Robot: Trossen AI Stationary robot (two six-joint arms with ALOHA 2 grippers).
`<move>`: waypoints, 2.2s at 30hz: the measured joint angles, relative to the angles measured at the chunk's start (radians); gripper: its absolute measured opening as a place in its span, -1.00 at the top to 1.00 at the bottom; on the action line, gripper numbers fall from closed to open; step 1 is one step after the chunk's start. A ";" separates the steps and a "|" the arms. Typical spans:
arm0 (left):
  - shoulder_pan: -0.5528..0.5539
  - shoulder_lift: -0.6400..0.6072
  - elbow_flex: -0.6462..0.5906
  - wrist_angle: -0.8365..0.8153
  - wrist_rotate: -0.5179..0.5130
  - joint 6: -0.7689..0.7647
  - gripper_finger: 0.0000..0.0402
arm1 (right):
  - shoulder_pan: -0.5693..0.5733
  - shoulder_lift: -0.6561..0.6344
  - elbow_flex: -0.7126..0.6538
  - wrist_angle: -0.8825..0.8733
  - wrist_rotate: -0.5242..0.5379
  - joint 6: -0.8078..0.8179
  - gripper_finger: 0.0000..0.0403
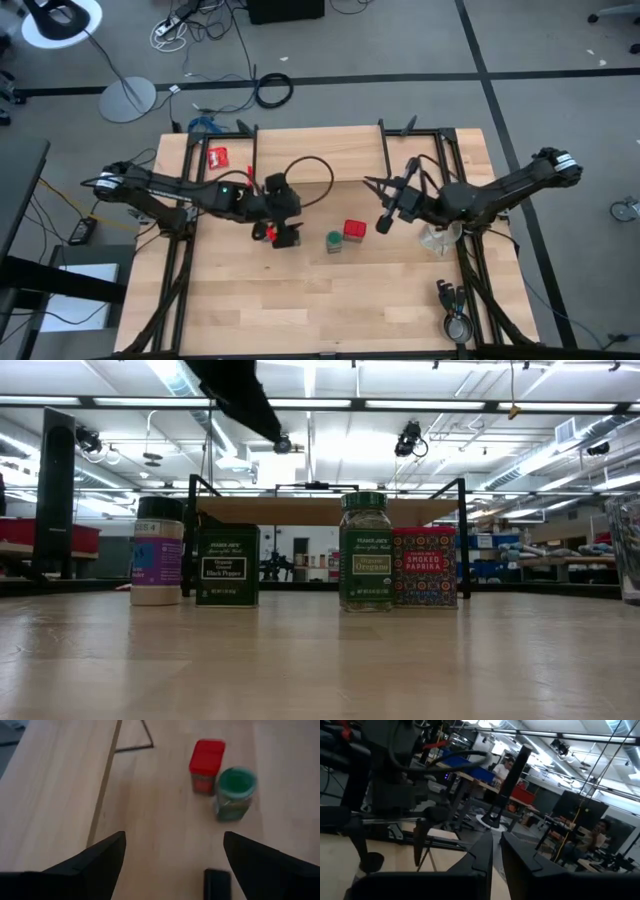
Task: Shelf spices
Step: Put the black seasoning can on the shelf
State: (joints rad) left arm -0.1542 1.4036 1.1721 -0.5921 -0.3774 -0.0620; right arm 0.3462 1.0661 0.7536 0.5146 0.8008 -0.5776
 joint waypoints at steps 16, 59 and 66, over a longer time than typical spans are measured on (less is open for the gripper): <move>-0.103 0.056 0.000 -0.187 0.129 -0.196 -0.70 | 0.113 -0.086 0.000 -0.109 0.153 0.004 0.81; -0.015 0.326 0.000 -0.157 0.215 -0.157 0.16 | 0.131 -0.085 0.000 -0.175 0.148 0.053 0.81; -0.015 0.323 0.035 -0.169 0.214 -0.148 0.41 | 0.131 -0.085 0.000 -0.176 0.148 0.052 0.81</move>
State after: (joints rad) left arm -0.1696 1.7271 1.2073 -0.7611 -0.1631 -0.2099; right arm 0.4770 0.9810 0.7536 0.3386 0.9485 -0.5251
